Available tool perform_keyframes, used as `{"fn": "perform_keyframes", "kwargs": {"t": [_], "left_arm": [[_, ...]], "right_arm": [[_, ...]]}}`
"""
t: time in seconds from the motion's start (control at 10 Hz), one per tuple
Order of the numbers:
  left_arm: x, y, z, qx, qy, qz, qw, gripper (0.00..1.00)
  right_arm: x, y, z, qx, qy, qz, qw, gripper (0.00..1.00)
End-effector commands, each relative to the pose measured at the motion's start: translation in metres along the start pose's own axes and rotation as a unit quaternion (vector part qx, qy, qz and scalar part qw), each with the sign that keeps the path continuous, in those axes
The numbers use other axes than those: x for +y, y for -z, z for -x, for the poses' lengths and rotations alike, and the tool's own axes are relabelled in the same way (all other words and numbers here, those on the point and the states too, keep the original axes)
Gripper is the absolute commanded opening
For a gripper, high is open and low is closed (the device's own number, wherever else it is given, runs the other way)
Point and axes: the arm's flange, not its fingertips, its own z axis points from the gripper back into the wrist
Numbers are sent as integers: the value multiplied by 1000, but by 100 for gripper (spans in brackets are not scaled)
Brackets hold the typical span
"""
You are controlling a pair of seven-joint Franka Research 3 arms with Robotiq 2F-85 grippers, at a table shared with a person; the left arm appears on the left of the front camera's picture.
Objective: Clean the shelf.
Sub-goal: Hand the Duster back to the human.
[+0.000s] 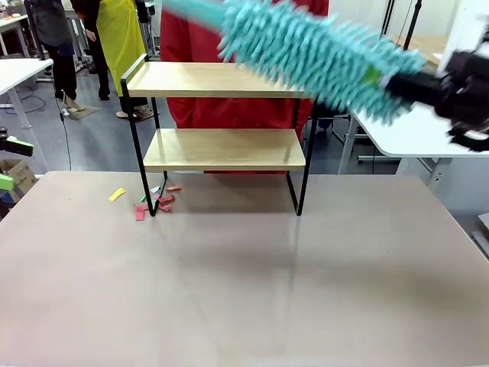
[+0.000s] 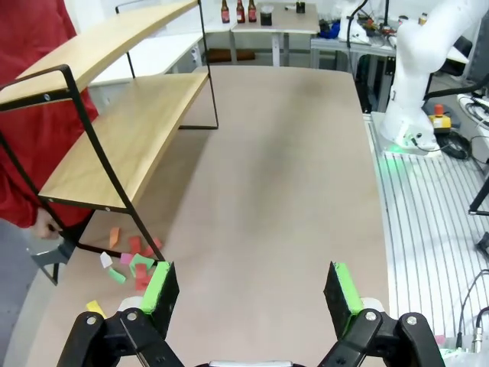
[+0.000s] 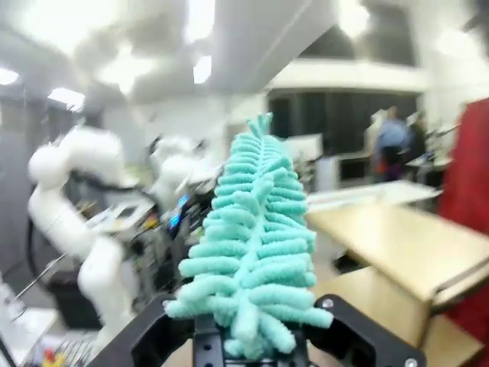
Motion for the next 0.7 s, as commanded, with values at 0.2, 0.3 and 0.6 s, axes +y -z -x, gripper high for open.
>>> {"fn": "perform_keyframes", "kwargs": {"t": [0.2,0.3,0.6], "left_arm": [[0,1,-2,-13,0,-5,1000,100],[0,1,-2,-13,0,-5,1000,100],[0,1,-2,-13,0,-5,1000,100]], "right_arm": [[1,-71,-20,-67,-25,259,963,16],[-2,-89,-20,-69,-22,303,950,16],[-9,-136,-10,-60,-20,428,901,16]]}}
